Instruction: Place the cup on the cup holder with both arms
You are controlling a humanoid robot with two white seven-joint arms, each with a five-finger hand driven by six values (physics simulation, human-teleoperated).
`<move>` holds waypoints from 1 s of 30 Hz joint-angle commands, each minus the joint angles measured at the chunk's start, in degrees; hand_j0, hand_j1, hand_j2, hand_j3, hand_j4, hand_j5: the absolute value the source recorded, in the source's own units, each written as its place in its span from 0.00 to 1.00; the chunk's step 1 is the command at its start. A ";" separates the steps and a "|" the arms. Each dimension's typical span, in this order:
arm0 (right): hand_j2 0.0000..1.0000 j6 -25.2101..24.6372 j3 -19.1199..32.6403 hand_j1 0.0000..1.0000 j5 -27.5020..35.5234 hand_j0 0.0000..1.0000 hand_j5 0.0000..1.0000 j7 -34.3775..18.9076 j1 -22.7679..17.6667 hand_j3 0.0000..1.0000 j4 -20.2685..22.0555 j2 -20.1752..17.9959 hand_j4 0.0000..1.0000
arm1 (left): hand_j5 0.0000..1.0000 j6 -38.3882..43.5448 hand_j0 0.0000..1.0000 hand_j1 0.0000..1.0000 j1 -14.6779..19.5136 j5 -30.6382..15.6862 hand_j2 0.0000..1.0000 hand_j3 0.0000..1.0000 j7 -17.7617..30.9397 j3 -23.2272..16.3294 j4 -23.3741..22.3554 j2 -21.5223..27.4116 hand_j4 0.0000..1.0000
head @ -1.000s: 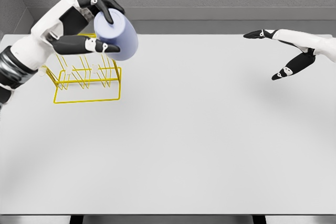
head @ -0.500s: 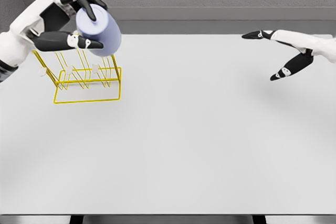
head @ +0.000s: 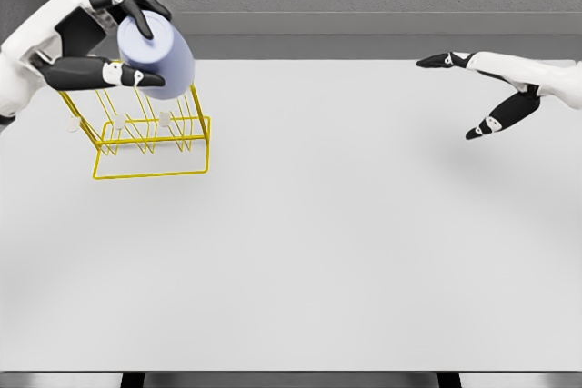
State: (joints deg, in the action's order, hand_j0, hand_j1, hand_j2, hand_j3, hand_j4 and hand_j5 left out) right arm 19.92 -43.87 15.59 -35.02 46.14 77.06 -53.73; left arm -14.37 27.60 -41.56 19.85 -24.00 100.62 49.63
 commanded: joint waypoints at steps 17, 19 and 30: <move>1.00 -0.24 -1.04 1.00 0.32 1.00 1.00 0.02 0.00 1.00 0.02 -0.06 1.00 | 0.33 0.48 0.33 0.33 -0.88 0.60 0.33 0.33 -0.16 -0.08 -3.41 -0.93 0.33; 1.00 -0.24 -1.04 1.00 0.32 1.00 1.00 0.02 0.00 1.00 0.02 -0.06 1.00 | 0.33 0.48 0.33 0.33 -0.97 0.60 0.33 0.33 -0.16 -0.17 -3.41 -1.02 0.33; 1.00 -0.24 -1.04 1.00 0.32 1.00 1.00 0.02 0.00 1.00 0.02 -0.06 1.00 | 0.33 0.57 0.33 0.33 -2.55 0.52 0.33 0.33 -0.16 0.01 -4.20 -1.99 0.33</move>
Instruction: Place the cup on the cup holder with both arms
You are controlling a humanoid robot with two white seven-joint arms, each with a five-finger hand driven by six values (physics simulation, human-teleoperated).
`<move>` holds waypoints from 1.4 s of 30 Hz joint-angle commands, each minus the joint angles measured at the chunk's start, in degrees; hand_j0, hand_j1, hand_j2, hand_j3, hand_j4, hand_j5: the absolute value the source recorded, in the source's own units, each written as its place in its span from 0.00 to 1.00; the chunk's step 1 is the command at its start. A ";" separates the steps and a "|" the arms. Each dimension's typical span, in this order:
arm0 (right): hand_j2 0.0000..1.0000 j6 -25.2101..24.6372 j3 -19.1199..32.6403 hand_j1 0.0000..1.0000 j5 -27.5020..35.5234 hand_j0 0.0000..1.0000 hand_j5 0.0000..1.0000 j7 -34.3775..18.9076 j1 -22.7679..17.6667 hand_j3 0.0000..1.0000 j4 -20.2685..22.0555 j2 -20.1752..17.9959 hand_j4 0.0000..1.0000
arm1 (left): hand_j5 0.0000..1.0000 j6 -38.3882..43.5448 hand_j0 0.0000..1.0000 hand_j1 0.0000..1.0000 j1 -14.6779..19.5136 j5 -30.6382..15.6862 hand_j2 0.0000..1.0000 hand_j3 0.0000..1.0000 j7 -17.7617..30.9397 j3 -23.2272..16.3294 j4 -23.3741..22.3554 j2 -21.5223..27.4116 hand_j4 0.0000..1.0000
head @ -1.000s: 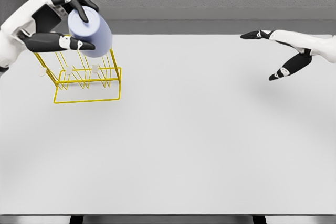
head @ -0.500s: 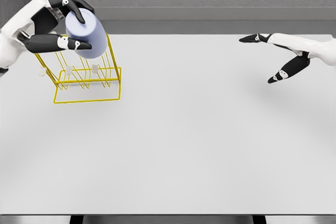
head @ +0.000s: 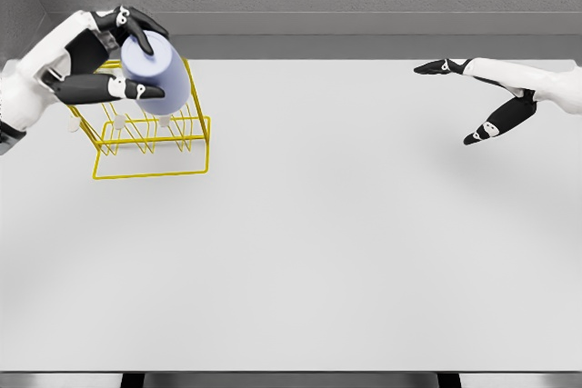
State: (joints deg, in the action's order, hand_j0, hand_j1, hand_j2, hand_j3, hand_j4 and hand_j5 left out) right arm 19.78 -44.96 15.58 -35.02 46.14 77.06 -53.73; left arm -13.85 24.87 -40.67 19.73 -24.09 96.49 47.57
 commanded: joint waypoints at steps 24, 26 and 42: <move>1.00 -0.09 0.05 1.00 0.32 1.00 1.00 0.02 0.00 1.00 0.02 -0.06 1.00 | 0.33 0.05 0.33 0.33 -1.76 -0.29 0.33 0.33 -0.04 0.09 -2.97 0.07 0.33; 1.00 -0.09 0.05 1.00 0.32 1.00 1.00 0.02 0.00 1.00 0.02 -0.06 1.00 | 0.33 0.05 0.33 0.33 -1.76 -0.29 0.33 0.33 -0.04 0.09 -3.76 0.07 0.33; 1.00 -0.09 0.05 1.00 0.32 1.00 1.00 0.02 0.00 1.00 0.02 -0.06 1.00 | 0.77 -0.56 0.77 0.77 -1.93 -0.11 0.77 0.77 0.22 -0.08 -2.53 0.07 0.77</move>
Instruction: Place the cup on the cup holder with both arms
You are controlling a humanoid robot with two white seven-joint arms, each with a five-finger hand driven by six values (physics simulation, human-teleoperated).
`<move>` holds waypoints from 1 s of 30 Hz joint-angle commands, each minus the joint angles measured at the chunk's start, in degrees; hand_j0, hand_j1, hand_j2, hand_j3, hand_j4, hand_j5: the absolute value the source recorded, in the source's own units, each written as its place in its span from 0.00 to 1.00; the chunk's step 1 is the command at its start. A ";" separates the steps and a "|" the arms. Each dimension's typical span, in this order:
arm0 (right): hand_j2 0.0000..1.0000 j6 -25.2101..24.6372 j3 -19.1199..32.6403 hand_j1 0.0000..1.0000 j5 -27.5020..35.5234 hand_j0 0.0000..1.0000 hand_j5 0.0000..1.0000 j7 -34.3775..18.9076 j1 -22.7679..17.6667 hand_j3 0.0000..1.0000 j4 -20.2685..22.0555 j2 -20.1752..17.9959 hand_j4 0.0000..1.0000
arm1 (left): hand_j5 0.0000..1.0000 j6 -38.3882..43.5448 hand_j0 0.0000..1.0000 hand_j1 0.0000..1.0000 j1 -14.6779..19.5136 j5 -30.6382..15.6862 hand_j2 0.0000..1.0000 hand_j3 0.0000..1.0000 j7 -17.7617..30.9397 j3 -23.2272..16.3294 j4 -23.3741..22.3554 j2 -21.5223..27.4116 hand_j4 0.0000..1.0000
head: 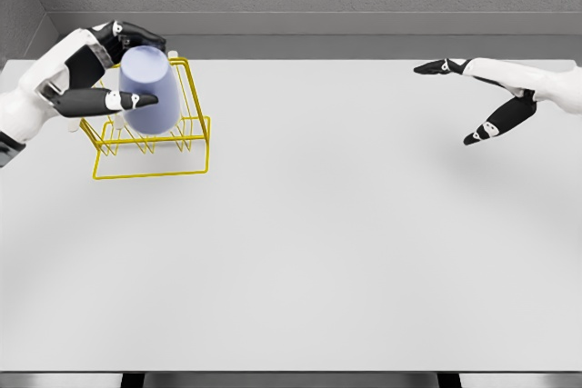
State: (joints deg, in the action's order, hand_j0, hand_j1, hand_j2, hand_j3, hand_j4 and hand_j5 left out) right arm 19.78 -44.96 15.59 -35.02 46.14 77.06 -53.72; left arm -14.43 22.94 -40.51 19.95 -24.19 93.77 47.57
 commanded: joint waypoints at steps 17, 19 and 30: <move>1.00 -0.09 0.05 1.00 0.32 1.00 1.00 0.02 0.00 1.00 0.02 -0.06 1.00 | 0.80 -0.08 0.80 0.80 -0.26 -0.36 0.80 0.80 0.08 0.11 0.80 0.33 0.80; 1.00 -0.09 0.05 1.00 0.32 1.00 1.00 0.02 0.00 1.00 0.02 -0.06 1.00 | 0.80 -0.16 0.80 0.80 -0.26 -0.36 0.80 0.80 0.17 0.20 1.15 0.33 0.80; 1.00 -0.09 0.05 1.00 0.32 1.00 1.00 0.02 -0.09 1.00 0.02 -0.06 1.00 | 1.00 -15.10 1.00 1.00 -6.41 -0.62 1.00 1.00 0.35 2.39 3.97 5.34 1.00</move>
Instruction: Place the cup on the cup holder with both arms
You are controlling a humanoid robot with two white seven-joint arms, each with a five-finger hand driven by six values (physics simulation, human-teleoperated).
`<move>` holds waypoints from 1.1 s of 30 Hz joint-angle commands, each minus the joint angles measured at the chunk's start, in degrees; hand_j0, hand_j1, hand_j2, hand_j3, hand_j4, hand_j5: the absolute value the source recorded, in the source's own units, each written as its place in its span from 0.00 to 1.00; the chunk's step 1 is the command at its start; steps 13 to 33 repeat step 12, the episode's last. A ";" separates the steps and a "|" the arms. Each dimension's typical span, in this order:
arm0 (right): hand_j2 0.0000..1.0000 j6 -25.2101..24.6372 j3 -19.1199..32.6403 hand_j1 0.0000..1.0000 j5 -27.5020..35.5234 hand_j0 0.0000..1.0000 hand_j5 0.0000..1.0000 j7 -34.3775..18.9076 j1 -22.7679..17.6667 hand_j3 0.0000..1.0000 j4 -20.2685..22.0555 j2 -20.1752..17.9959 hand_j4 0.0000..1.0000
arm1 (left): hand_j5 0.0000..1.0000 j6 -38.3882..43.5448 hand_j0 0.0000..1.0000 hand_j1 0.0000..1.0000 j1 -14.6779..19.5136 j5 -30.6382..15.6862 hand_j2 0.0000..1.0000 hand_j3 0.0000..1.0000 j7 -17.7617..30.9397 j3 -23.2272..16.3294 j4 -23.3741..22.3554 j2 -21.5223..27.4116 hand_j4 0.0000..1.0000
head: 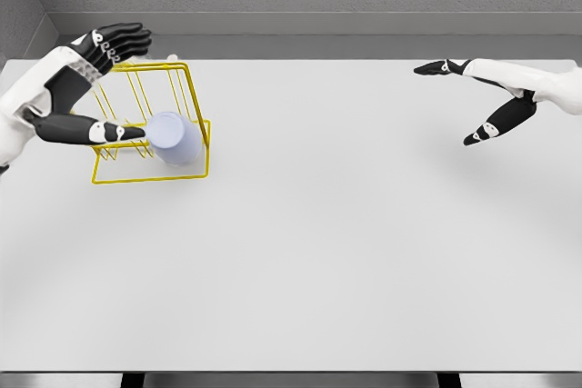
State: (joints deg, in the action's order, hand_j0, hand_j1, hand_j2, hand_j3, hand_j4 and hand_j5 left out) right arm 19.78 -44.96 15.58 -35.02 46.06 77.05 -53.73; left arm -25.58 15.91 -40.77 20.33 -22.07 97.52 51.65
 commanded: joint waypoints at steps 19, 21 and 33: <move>1.00 -0.09 0.05 1.00 0.32 1.00 1.00 0.02 0.00 1.00 0.03 -0.15 1.00 | 1.00 -7.55 1.00 1.00 -4.05 -0.36 1.00 1.00 0.24 -0.61 1.97 1.35 1.00; 1.00 -0.09 0.05 1.00 0.32 1.00 1.00 0.02 0.00 1.00 0.03 -0.15 1.00 | 1.00 -7.55 1.00 1.00 -4.05 -0.36 1.00 1.00 0.24 -0.61 1.97 1.35 1.00; 1.00 -0.09 0.05 1.00 0.32 1.00 1.00 0.02 0.00 1.00 0.03 -0.15 1.00 | 1.00 -7.55 1.00 1.00 -4.05 -0.36 1.00 1.00 0.24 -0.61 1.97 1.35 1.00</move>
